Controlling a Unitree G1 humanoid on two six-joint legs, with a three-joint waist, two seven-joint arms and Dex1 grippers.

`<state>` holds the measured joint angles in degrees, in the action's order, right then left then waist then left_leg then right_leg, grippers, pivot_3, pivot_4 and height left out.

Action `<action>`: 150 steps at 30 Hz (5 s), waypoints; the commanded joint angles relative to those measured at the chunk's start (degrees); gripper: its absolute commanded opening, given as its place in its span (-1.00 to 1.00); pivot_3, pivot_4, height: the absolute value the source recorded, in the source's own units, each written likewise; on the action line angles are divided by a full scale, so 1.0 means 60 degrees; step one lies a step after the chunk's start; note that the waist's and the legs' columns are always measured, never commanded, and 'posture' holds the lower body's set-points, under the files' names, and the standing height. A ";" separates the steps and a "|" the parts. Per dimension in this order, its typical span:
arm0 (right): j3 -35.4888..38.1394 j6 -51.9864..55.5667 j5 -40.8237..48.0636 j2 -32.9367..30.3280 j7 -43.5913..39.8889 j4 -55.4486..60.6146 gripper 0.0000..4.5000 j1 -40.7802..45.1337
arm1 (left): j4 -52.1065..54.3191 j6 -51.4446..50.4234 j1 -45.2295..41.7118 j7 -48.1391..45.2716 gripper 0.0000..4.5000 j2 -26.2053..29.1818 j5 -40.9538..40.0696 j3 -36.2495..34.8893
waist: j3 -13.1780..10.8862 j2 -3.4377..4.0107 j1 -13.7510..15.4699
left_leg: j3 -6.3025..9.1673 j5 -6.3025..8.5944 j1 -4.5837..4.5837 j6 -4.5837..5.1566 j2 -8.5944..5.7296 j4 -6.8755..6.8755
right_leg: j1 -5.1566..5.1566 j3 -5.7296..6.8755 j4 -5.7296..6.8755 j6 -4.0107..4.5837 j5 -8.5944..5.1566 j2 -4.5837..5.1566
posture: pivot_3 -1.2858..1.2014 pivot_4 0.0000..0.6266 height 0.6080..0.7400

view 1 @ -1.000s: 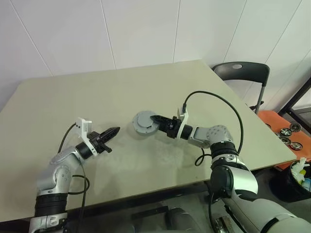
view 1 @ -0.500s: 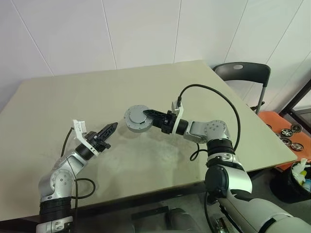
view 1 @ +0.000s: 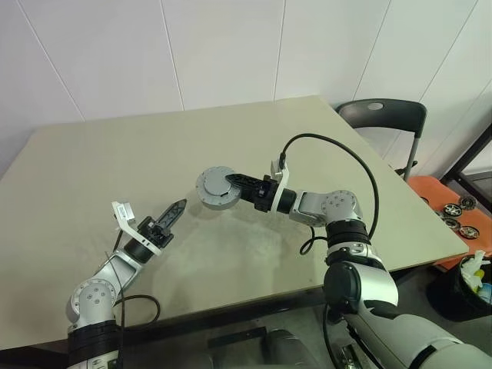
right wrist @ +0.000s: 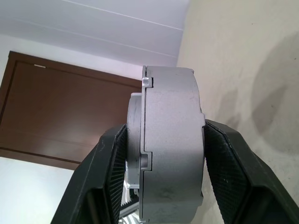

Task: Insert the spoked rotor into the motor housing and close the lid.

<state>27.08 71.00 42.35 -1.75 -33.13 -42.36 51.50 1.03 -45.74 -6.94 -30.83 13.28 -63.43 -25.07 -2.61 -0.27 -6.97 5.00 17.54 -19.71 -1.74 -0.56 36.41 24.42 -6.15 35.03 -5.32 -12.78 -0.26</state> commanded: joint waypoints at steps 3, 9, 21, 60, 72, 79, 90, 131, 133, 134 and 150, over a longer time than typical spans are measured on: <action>-0.0063 -0.0106 0.0359 -0.0016 -0.0197 0.0375 0.00 0.0395 | 0.0213 0.0297 -0.0268 -0.0055 -0.92 -0.0050 -0.0404 -0.0231 | 0.0000 0.0000 -0.0001 | -0.0002 0.0000 0.0000 0.0000 -0.0001 0.0003 | -0.0002 0.0000 0.0000 0.0000 0.0000 0.0000 | 0.03 -1.00 1.00; -0.0134 -0.0201 0.0360 -0.0062 -0.0233 0.0270 0.00 0.0452 | 0.0154 0.0226 -0.0384 -0.0144 -0.17 0.0006 -0.0648 -0.0244 | 0.0001 0.0000 -0.0001 | -0.0004 -0.0001 0.0000 -0.0001 -0.0002 0.0003 | -0.0001 -0.0001 -0.0001 0.0001 0.0000 0.0000 | 0.03 -1.00 1.00; -0.0255 -0.0383 0.0286 -0.0157 -0.0231 0.0040 0.00 0.0543 | -0.0237 -0.0803 -0.0511 0.0728 0.57 -0.0575 -0.1992 0.0067 | 0.0002 -0.0002 0.0006 | -0.0003 0.0000 -0.0002 -0.0001 -0.0002 0.0022 | -0.0008 -0.0001 0.0010 0.0002 0.0002 0.0000 | 0.03 -1.00 1.00; -0.0580 -0.0406 0.0242 -0.0265 -0.0327 0.0121 0.00 0.0397 | -0.2587 -0.0322 -0.2434 0.0198 0.29 -0.1354 -0.0238 0.0562 | 0.0005 -0.0006 0.0013 | 0.0003 0.0000 -0.0031 0.0000 -0.0007 0.0115 | -0.0024 0.0002 0.0024 0.0007 0.0012 -0.0005 | 0.03 -1.00 1.00; -0.0566 -0.0492 0.0241 -0.0160 -0.0298 0.0133 0.00 0.0357 | -0.1750 -0.0611 -0.2511 0.0267 0.04 -0.1481 -0.0725 0.0516 | 0.0005 -0.0008 0.0013 | 0.0004 0.0000 -0.0032 0.0000 -0.0007 0.0116 | -0.0024 0.0001 0.0025 0.0007 0.0013 -0.0004 | 0.03 -1.00 1.00; -0.0491 -0.0569 0.0304 -0.0044 -0.0224 0.0164 -0.05 0.0289 | -0.1524 -0.0666 -0.2609 0.0414 0.04 -0.1588 -0.0839 0.0528 | 0.0006 -0.0008 0.0015 | 0.0004 0.0000 -0.0031 0.0000 -0.0007 0.0117 | -0.0024 0.0002 0.0028 0.0007 0.0014 -0.0003 | 0.03 -1.00 1.00; -0.1067 -0.1123 -0.0072 -0.0014 -0.0433 0.0672 0.10 0.0045 | -0.1530 -0.0609 -0.2645 0.0483 0.04 -0.1596 -0.0719 0.0492 | 0.0006 -0.0008 0.0014 | 0.0004 0.0000 -0.0031 0.0000 -0.0007 0.0118 | -0.0024 0.0002 0.0029 0.0007 0.0014 -0.0004 | 0.03 -1.00 1.00; -0.1413 -0.1912 -0.0632 -0.0066 -0.0545 -0.1158 0.80 0.0648 | -0.1678 0.1977 -0.2032 0.1340 0.04 0.0646 -0.0616 -0.2681 | 0.0016 -0.0025 -0.0008 | 0.0005 0.0000 -0.0026 -0.0001 -0.0006 0.0120 | -0.0023 0.0002 0.0035 0.0013 0.0020 0.0001 | 0.03 -1.00 1.00; -0.1419 -0.1911 -0.0644 -0.0066 -0.0561 -0.1159 0.80 0.0636 | -0.1579 0.1930 -0.1898 0.1355 0.04 0.0872 -0.0724 -0.2810 | 0.0017 -0.0027 -0.0004 | 0.0008 0.0000 -0.0027 -0.0001 -0.0005 0.0120 | -0.0023 0.0004 0.0035 0.0014 0.0020 0.0001 | 0.03 -1.00 1.00; -0.1413 -0.1909 -0.0646 -0.0072 -0.0563 -0.1169 0.80 0.0628 | -0.1677 0.1943 -0.1845 0.1351 0.04 0.1090 -0.0715 -0.2946 | 0.0019 -0.0029 -0.0003 | 0.0009 0.0000 -0.0027 -0.0001 -0.0005 0.0120 | -0.0022 0.0005 0.0036 0.0014 0.0020 0.0001 | 0.03 -1.00 1.00; -0.1425 -0.1824 -0.0763 -0.0041 -0.0530 -0.1077 0.80 0.0560 | -0.5969 0.3093 -0.2434 0.0352 0.04 0.3441 0.1156 -0.3215 | 0.0032 -0.0051 -0.0019 | 0.0016 -0.0001 -0.0023 -0.0003 -0.0005 0.0119 | -0.0018 0.0014 0.0046 0.0016 0.0021 0.0002 | 0.03 -1.00 1.00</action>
<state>18.40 59.91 37.25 -2.23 -35.80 -49.93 53.32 -34.27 -29.75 -18.77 -26.08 31.53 -57.76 -44.08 -2.41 -0.57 -7.09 5.10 17.54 -19.84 -1.76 -0.59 37.12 24.31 -6.07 35.30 -5.22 -12.65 -0.25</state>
